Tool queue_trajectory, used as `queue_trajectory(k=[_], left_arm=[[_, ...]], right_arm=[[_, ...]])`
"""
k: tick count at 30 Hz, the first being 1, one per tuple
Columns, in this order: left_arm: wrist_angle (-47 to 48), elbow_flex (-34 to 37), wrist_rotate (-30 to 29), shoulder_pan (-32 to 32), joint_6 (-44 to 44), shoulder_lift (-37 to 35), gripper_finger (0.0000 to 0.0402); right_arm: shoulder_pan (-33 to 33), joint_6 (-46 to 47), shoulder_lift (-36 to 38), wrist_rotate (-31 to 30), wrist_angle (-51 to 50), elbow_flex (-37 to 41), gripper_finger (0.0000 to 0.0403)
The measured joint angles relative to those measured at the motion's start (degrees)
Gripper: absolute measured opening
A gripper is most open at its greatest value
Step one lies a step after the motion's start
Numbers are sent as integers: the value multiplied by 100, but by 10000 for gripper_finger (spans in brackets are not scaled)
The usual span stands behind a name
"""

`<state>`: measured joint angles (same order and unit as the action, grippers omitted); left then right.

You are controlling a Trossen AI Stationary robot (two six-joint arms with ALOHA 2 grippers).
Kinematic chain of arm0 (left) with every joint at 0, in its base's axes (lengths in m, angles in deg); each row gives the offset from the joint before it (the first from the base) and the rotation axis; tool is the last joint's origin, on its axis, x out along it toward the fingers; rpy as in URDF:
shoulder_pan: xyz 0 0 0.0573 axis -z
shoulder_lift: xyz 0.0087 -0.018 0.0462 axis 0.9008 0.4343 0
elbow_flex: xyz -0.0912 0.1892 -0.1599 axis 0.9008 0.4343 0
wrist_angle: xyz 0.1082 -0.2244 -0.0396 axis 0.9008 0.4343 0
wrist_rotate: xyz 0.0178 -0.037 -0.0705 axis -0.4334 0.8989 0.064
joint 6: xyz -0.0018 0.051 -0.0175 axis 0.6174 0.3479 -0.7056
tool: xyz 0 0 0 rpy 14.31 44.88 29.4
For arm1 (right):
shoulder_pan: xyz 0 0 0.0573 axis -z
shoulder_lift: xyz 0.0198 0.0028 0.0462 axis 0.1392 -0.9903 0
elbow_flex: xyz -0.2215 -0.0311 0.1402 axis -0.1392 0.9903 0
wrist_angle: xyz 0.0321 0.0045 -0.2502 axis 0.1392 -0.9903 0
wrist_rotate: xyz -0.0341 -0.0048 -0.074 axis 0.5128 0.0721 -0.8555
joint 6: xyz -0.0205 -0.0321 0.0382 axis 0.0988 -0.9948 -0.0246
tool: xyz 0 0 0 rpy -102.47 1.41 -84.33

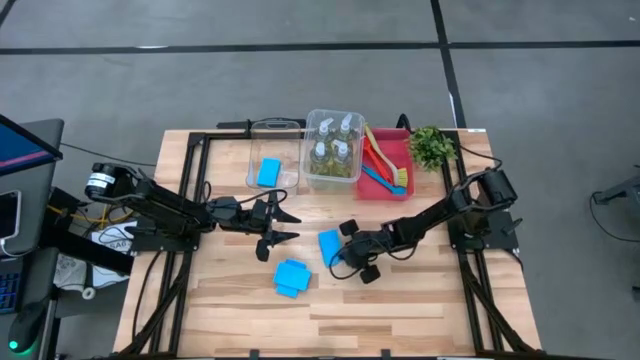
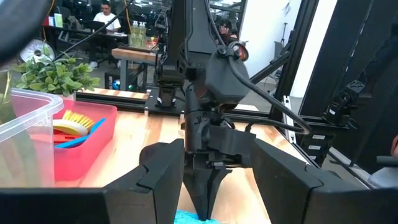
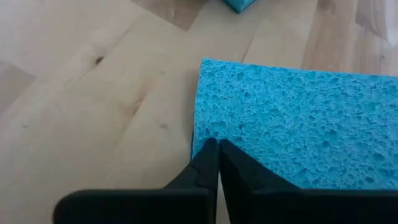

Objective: Pick & Place Kitchen Sink Supplies
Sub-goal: Put the blue sponge into the transparent bin

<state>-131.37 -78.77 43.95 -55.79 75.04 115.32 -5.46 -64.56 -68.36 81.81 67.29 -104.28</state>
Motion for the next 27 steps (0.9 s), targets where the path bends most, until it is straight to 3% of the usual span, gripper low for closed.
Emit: queue_trajectory(k=[8,13,20,27], left_arm=[[1,0,3,-32,-98,-2,186],[4,0,-64,-349,-1192,-1,188],[23,0,-61,-508,-2002,0,189],[25,0,-61,-470,-2062,0,189]], right_arm=[[-650,-410,1092,-1543,-219,32,1],[-1102,-712,1389,-2886,137,15,0],[-1101,-1070,1426,-3195,666,-166,0],[-867,-1097,1369,-3356,641,-576,0]])
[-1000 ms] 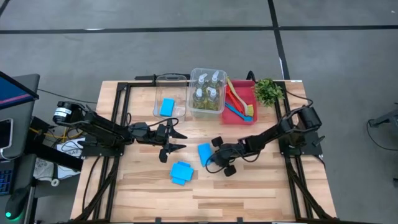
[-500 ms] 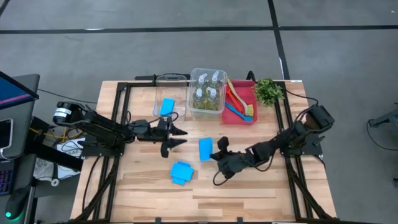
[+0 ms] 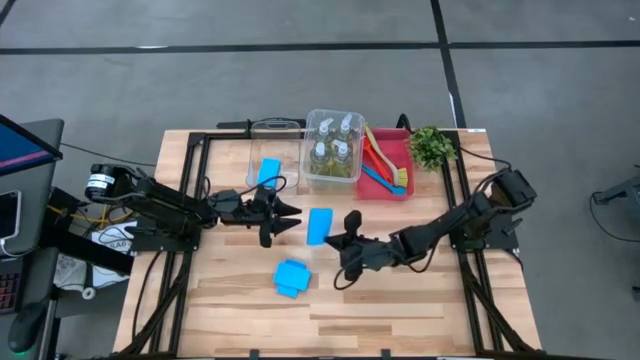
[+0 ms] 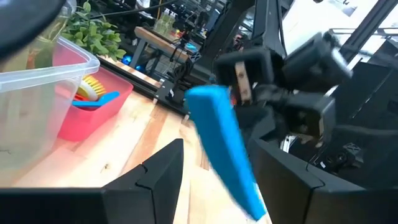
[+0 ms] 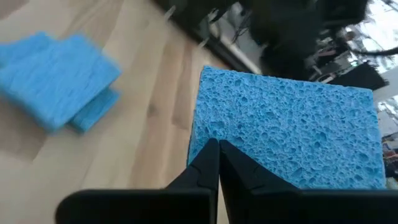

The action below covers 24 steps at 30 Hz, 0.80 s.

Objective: Pick & Place Kitchen Sink Supplies
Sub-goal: Put the blue sponge into the transparent bin

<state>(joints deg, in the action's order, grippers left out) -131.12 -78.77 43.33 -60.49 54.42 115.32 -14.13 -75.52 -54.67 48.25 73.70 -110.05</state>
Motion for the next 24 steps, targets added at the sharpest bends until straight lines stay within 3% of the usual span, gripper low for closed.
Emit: queue_trajectory(k=[11,15,24], left_arm=[[-4,0,-2,0,0,0,187],[-15,0,-7,0,2,0,186],[-22,2,-149,0,48,0,186]], right_arm=[[457,-290,13,183,-4,-399,0],[615,-280,11,651,-43,-403,0],[732,-246,11,840,40,-403,0]])
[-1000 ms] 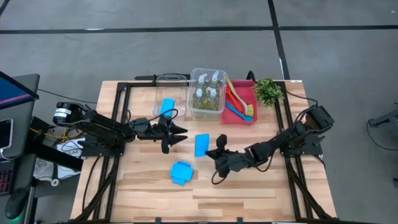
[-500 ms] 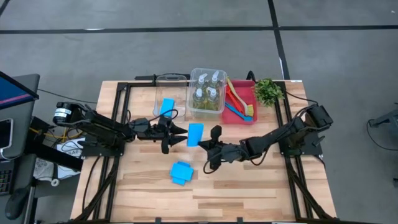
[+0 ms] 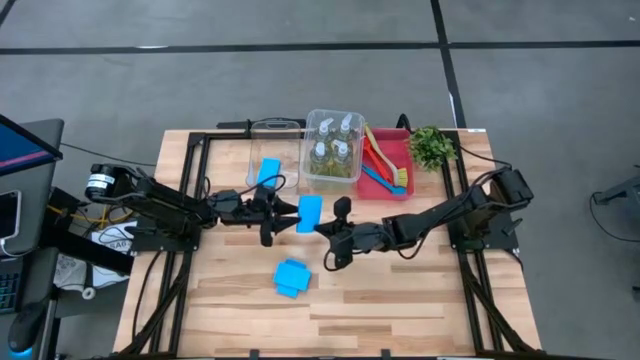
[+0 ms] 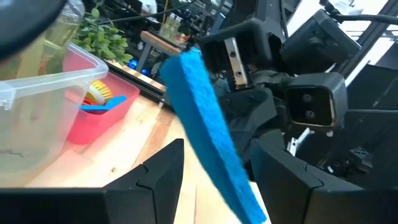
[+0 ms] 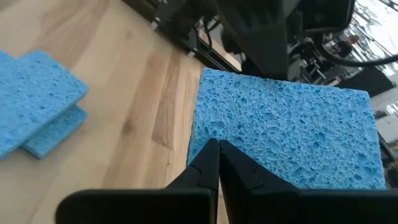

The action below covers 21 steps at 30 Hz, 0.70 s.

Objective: Pick & Place Kitchen Sink Supplies
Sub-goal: Put the blue sponge into the transparent bin

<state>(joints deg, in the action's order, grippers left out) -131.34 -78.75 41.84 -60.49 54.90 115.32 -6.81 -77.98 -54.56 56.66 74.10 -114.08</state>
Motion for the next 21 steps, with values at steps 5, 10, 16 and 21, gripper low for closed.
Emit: queue_trajectory(k=[5,10,16,21], left_arm=[[0,0,-387,0,-2,-1,186],[-4,0,-498,-2,-3,0,185],[-4,0,-495,-2,-2,-1,136],[-4,0,-489,-22,40,0,45]], right_arm=[[1,-7,0,95,34,0,0],[50,-33,0,104,131,0,0],[166,-42,0,360,157,0,0],[192,-42,0,394,161,0,0]])
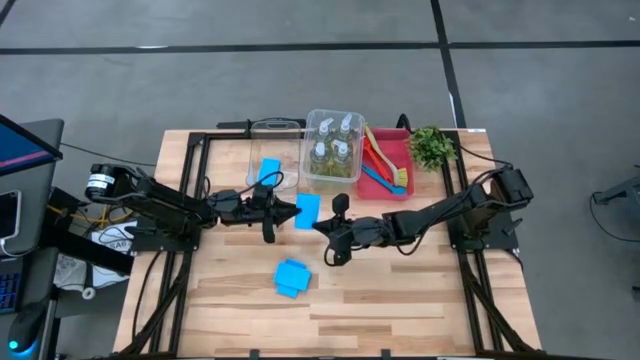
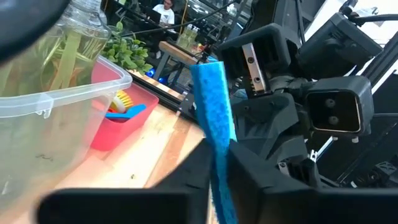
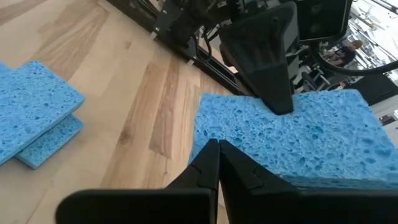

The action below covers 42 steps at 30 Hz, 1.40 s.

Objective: Pick & Place Kitchen Sink Supplies
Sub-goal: Put the blue sponge into the transparent bin

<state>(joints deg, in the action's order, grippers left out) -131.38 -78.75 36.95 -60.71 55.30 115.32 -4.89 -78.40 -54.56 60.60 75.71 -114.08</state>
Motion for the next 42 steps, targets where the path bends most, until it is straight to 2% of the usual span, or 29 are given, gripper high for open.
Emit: queue_trajectory(k=[2,12,23,31,42], left_arm=[[4,0,13,-21,79,0,16],[4,2,-207,-22,285,0,10],[15,4,-258,-47,428,-157,10],[774,9,-260,-414,671,-987,10],[2267,9,-430,-1390,1089,-2264,11]], right_arm=[[-1,0,0,-5,7,0,0],[-8,9,0,-21,-11,0,25],[-22,-2,2,-39,-174,0,126],[-15,7,2,-66,-594,0,180],[-17,601,2,-76,-1066,0,173]])
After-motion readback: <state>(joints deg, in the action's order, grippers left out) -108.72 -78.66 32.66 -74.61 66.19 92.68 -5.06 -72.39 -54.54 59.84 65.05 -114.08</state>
